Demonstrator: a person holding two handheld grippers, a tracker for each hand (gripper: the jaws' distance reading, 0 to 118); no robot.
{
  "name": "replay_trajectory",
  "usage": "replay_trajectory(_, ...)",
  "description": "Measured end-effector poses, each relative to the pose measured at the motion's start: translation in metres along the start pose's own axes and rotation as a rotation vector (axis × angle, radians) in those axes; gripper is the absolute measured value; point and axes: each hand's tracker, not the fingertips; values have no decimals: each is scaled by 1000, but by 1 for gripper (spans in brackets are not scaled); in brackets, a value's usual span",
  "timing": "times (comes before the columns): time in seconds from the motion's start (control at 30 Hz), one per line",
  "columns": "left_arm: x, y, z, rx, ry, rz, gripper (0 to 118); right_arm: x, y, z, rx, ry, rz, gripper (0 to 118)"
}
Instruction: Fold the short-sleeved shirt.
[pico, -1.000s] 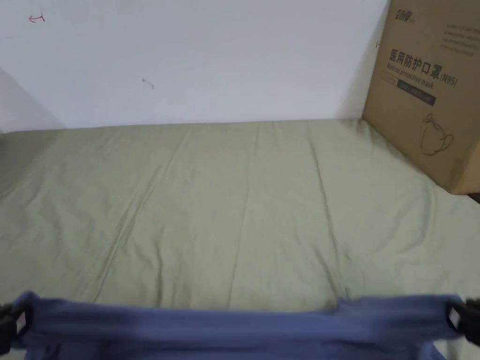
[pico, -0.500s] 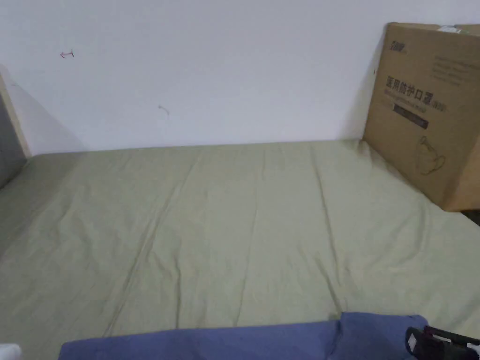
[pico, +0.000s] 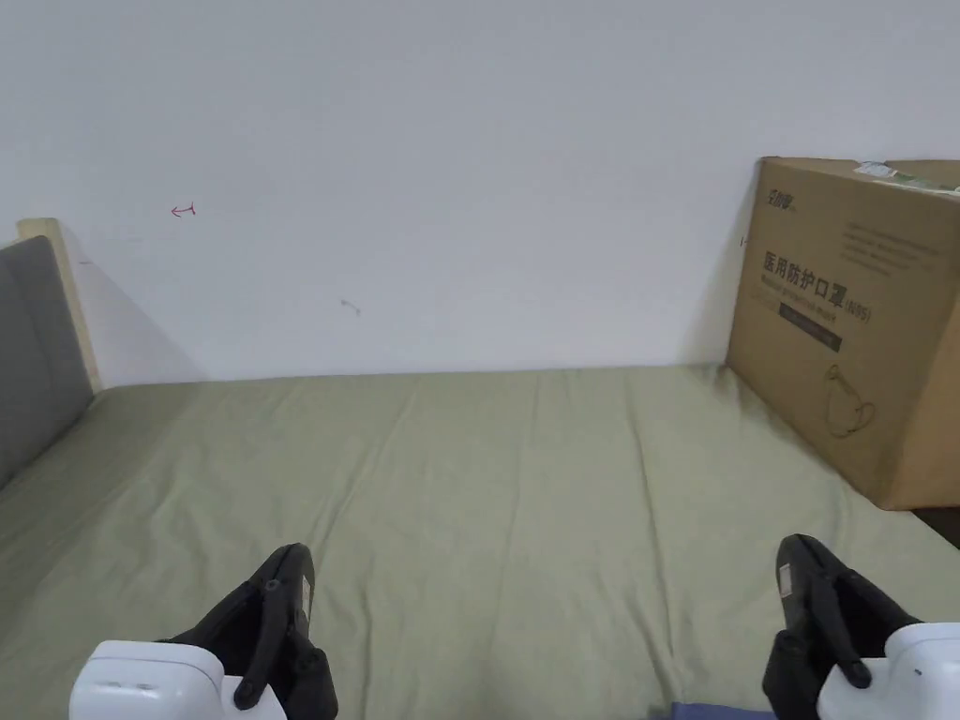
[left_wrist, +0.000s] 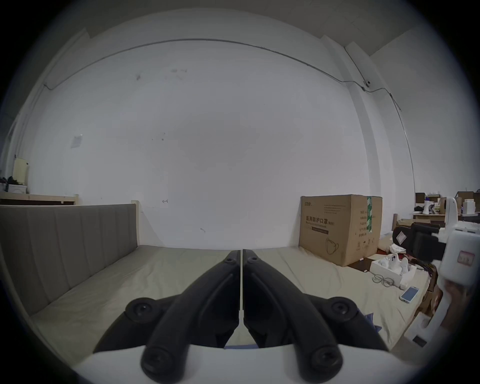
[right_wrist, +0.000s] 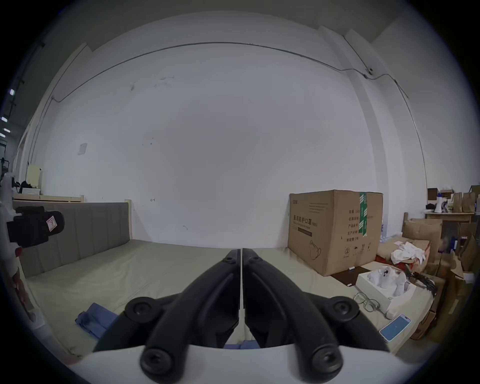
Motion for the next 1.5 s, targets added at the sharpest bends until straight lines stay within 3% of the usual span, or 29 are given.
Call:
replay_trajectory(0.13, 4, -2, 0, -21, -14, 14, 1, 0, 1, 0, 4, -4, -34, 1)
replay_trajectory(0.23, -14, 6, -2, -80, -17, 44, 1, 6, 3, -4, -55, 58, -33, 1)
replay_trajectory(0.37, -110, 8, -30, -342, -36, 381, 1, 19, 6, 5, -94, 75, -13, 1)
replay_trajectory(0.47, -200, -40, -72, -659, -110, 620, 1, 28, 0, 3, -181, 66, -33, 1)
replay_trajectory(0.57, -264, -108, -88, -864, -150, 725, 2, 27, -12, -9, -278, 72, -60, 1)
replay_trajectory(0.67, -301, -161, -90, -907, -154, 806, 7, 17, -23, -24, -370, 82, -58, 1)
replay_trajectory(0.7, -309, -176, -90, -906, -147, 859, 21, 14, -26, -29, -393, 88, -63, 1)
replay_trajectory(0.73, -309, -186, -87, -909, -151, 874, 43, 12, -28, -32, -402, 95, -70, 1)
replay_trajectory(0.8, -315, -215, -92, -939, -188, 890, 118, 4, -33, -40, -431, 112, -78, 1)
replay_trajectory(0.93, -327, -236, -103, -951, -192, 977, 118, -9, -39, -50, -483, 142, -92, 1)
replay_trajectory(1.07, -324, -285, -104, -792, -372, 1239, 118, -21, -44, -57, -526, 160, -92, 1)
replay_trajectory(1.13, -306, -297, -113, -820, -481, 1384, 118, -25, -48, -60, -547, 167, -93, 1)
replay_trajectory(1.2, -287, -297, -125, -849, -526, 1250, 112, -28, -51, -63, -569, 167, -100, 1)
replay_trajectory(1.23, -304, -312, -131, -852, -521, 1183, 97, -28, -52, -63, -578, 165, -109, 1)
replay_trajectory(1.27, -303, -315, -134, -858, -498, 1134, 61, -28, -52, -64, -588, 163, -123, 1)
replay_trajectory(1.3, -304, -323, -137, -893, -414, 1089, 3, -27, -53, -64, -597, 162, -138, 1)
replay_trajectory(1.37, -297, -340, -132, -1055, -136, 894, 2, -26, -55, -65, -610, 156, -153, 1)
replay_trajectory(1.4, -285, -346, -133, -970, -237, 1089, 2, -25, -56, -65, -616, 149, -157, 1)
replay_trajectory(1.43, -269, -327, -149, -905, -282, 1086, 2, -24, -57, -64, -622, 143, -159, 1)
replay_trajectory(1.5, -244, -319, -167, -970, -224, 920, 2, -21, -57, -64, -639, 130, -176, 1)
